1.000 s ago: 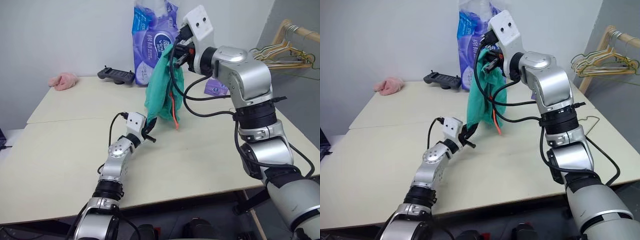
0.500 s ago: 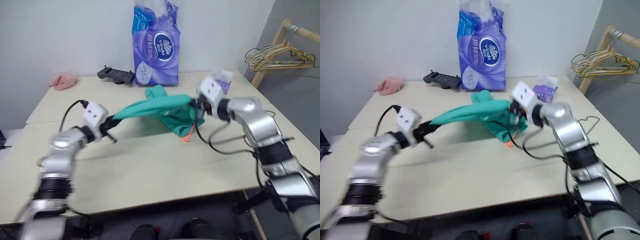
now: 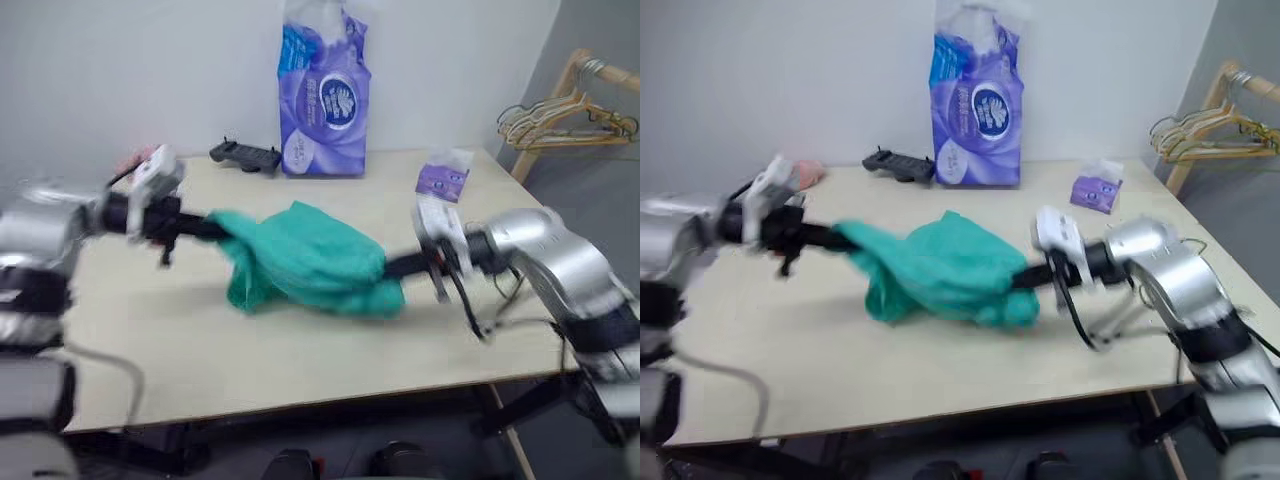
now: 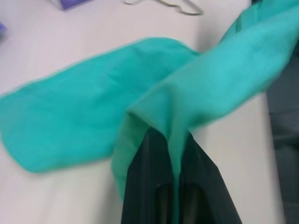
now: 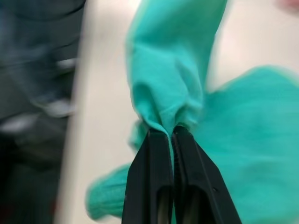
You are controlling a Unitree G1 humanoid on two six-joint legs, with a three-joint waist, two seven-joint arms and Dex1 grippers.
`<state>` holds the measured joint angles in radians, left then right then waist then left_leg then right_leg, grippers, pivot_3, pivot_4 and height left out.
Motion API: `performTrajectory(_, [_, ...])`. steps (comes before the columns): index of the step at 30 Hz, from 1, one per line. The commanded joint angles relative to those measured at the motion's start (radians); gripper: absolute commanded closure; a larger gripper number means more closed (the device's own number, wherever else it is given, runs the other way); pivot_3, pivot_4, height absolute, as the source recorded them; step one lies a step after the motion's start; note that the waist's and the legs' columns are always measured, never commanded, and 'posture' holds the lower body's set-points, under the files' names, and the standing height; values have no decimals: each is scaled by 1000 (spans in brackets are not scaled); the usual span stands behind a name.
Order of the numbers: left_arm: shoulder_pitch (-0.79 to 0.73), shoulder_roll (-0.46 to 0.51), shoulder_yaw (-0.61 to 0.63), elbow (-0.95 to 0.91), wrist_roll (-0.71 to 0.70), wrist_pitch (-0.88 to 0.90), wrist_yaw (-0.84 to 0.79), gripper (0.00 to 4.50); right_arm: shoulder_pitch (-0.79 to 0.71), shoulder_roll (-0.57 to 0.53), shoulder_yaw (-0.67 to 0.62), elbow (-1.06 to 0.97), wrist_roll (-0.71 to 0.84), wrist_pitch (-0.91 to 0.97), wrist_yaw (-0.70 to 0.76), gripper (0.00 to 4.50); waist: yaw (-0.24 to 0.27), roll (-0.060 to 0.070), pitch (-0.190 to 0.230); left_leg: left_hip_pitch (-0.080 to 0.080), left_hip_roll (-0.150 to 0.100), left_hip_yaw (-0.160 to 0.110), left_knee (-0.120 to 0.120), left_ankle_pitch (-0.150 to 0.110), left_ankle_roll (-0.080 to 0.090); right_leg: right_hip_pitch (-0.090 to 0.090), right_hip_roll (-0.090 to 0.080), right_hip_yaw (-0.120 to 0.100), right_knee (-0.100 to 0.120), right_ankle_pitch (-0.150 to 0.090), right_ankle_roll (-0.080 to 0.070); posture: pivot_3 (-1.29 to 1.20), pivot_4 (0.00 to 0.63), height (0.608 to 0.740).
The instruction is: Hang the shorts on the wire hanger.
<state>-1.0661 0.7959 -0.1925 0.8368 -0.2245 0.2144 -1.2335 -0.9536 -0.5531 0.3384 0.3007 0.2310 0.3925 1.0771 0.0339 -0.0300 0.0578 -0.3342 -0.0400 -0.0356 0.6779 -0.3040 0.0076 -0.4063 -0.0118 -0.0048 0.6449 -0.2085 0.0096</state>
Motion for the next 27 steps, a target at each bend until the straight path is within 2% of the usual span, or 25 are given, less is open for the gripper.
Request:
performTrajectory(1, [-266, -94, 3, 359, 217, -297, 640, 4475, -325, 127, -21, 627, -236, -345, -489, 4500, -1, -6, 0, -6, 0, -2, 0, 0, -1, -6, -6, 0, 0, 5, -5, 93, 0, 740])
performTrajectory(2, [-349, -101, 15, 420, 260, -353, 853, 4475, -433, 145, -17, 771, -306, -421, -726, 4500, -3, -8, -1, -15, -2, -2, 1, 2, -6, -18, -9, 1, 3, 9, -9, 96, 0, 740])
performTrajectory(3, [-411, -100, 54, 456, 260, -385, 984, 4475, -505, 146, -6, 857, -362, -476, -895, 4500, -5, -12, -3, -28, -2, -1, 1, 6, -13, -33, -10, 4, 5, 9, -10, 96, 0, 740])
performTrajectory(4, [-450, -98, 84, 480, 259, -407, 1064, 4475, -550, 148, 1, 915, -401, -513, -1000, 4500, -8, -14, -4, -51, -3, -1, 1, 8, -18, -58, -10, 7, 12, 10, -11, 99, 0, 740])
performTrajectory(5, [-499, -81, 127, 492, 242, -428, 1116, 4475, -585, 143, 1, 943, -423, -567, -1041, 4500, -12, -14, -5, -66, -4, 2, 4, 9, -21, -77, -11, 9, 18, 10, -12, 99, 0, 740])
performTrajectory(8, [-601, -21, 208, 499, 216, -474, 1092, 4475, -614, 128, -12, 941, -453, -746, -1037, 4500, -38, -14, -5, -74, -2, 7, -2, 5, -27, -89, -11, 11, 17, 5, -21, 102, 0, 740])
performTrajectory(10, [-594, -11, 214, 499, 227, -470, 971, 4475, -574, 122, -41, 923, -436, -817, -981, 4500, -54, -13, -5, -72, -3, 7, -5, 4, -29, -89, -11, 12, 13, 5, -21, 111, 1, 740])
performTrajectory(12, [-534, -7, 214, 498, 223, -433, 757, 4475, -489, 113, -48, 879, -417, -888, -860, 4500, -60, -12, -6, -63, -4, 9, -17, 4, -28, -78, -11, 13, 0, 5, -20, 138, 7, 740])
performTrajectory(14, [-454, 13, 193, 491, 240, -414, 575, 4475, -399, 119, -65, 823, -376, -916, -714, 4500, -61, -12, -6, -56, -3, 8, -17, 2, -24, -67, -9, 11, 1, 2, -15, 142, 9, 740])
performTrajectory(17, [-321, 57, 165, 467, 258, -378, 322, 4475, -251, 142, -89, 703, -286, -832, -476, 4500, -64, -11, -4, -39, -1, 9, -14, 3, -15, -51, -6, 11, 3, 3, -12, 142, 12, 740])
performTrajectory(19, [-213, 93, 132, 427, 280, -386, 137, 4475, -136, 148, -88, 586, -251, -753, -381, 4500, -65, -11, -3, -30, 1, 9, -12, 1, -9, -44, -4, 13, 9, 5, -14, 147, 12, 740])
performTrajectory(21, [-87, 131, 111, 356, 265, -375, -96, 4475, -21, 158, -98, 441, -209, -664, -335, 4500, -64, -11, -3, -26, 1, 9, -9, 2, -9, -44, -3, 14, 19, 5, -14, 145, 13, 740])
performTrajectory(23, [14, 160, 113, 262, 224, -293, -263, 4475, 70, 168, -120, 319, -173, -578, -327, 4500, -63, -10, -3, -25, 3, 9, -7, 2, -9, -43, -2, 14, 21, 5, -15, 146, 26, 740])
performTrajectory(24, [75, 177, 117, 196, 205, -250, -317, 4475, 119, 166, -121, 273, -176, -545, -338, 4500, -63, -10, -3, -24, 3, 9, -6, 2, -9, -42, -1, 14, 21, 4, -15, 146, 26, 740])
performTrajectory(27, [393, 316, 53, -145, 64, -154, -378, 4475, 326, 116, -106, 83, -203, -474, -331, 4500, -55, -10, -3, -28, 4, 6, -1, 0, -8, -42, -1, 12, 20, 4, -16, 146, 27, 740])
